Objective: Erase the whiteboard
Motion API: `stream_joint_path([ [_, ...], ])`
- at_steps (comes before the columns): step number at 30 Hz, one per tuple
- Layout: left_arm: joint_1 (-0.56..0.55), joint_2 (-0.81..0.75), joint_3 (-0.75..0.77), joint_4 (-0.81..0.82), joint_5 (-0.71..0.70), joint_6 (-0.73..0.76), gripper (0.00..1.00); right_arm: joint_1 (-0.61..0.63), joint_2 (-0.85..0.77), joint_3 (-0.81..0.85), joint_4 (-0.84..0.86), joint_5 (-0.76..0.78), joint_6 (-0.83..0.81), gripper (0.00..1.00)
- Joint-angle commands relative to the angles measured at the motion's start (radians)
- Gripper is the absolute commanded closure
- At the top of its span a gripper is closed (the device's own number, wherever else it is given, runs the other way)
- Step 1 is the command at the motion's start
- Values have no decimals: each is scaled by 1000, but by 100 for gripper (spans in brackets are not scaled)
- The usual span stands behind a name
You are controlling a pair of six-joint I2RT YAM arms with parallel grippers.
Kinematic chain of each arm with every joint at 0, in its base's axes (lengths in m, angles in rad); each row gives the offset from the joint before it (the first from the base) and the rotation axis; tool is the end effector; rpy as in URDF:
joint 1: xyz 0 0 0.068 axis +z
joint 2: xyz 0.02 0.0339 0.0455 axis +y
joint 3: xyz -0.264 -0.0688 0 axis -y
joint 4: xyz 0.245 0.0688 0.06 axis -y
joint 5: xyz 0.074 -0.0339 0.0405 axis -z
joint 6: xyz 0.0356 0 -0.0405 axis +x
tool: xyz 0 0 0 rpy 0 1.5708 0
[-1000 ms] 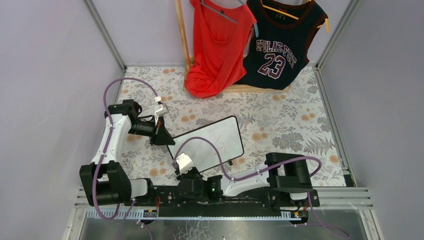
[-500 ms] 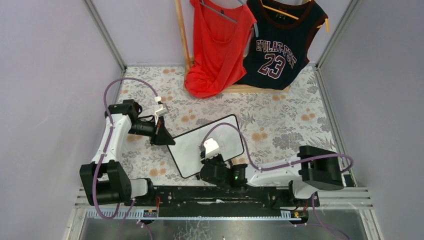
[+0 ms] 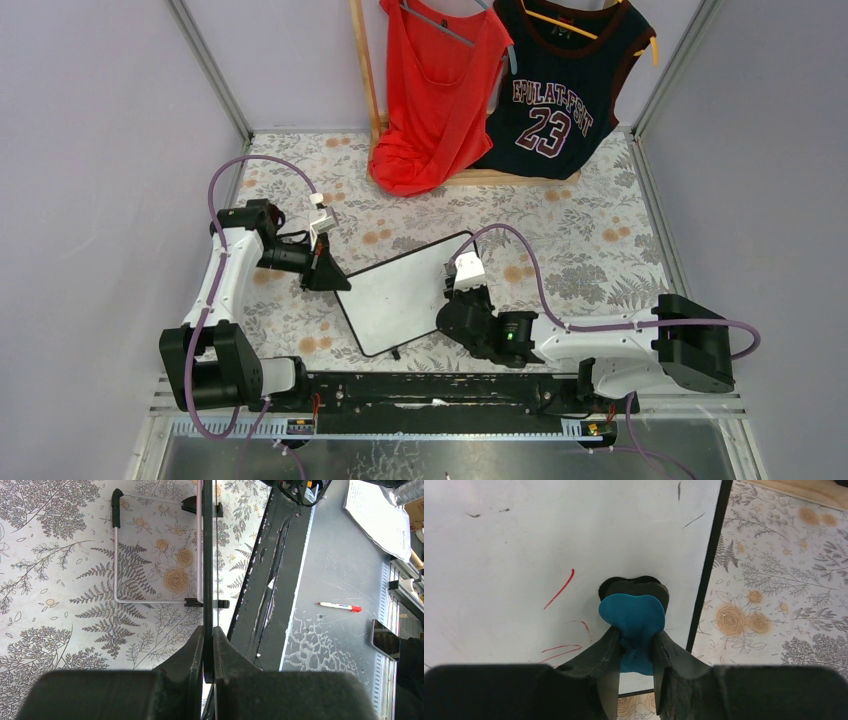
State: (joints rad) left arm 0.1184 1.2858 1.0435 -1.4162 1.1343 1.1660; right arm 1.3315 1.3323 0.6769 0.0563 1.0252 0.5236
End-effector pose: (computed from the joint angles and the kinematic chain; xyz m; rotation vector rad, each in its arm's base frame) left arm 0.1927 -0.0096 0.2776 1.0690 1.9761 -1.2045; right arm 0.0923 0.2500 0.2161 -0.2148 1.8582 0.1524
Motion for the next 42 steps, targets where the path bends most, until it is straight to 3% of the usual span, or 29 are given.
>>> stream_joint_path([
  [1,-8,0,10,-37,-5,37,100,-12,-29,-3,42,25,-51,100],
  [12,-9,0,9,-37,-5,37,100,-12,87,88,237,-260,-199,100],
  [20,-8,-2,8,-36,-4,40,100,-33,62,122,219,-225,-248,100],
  [34,-10,0,8,-37,-4,40,100,-264,-110,67,166,-282,-373,100],
  [42,-11,1,10,-36,-6,38,100,-260,-87,37,184,-396,-271,100],
])
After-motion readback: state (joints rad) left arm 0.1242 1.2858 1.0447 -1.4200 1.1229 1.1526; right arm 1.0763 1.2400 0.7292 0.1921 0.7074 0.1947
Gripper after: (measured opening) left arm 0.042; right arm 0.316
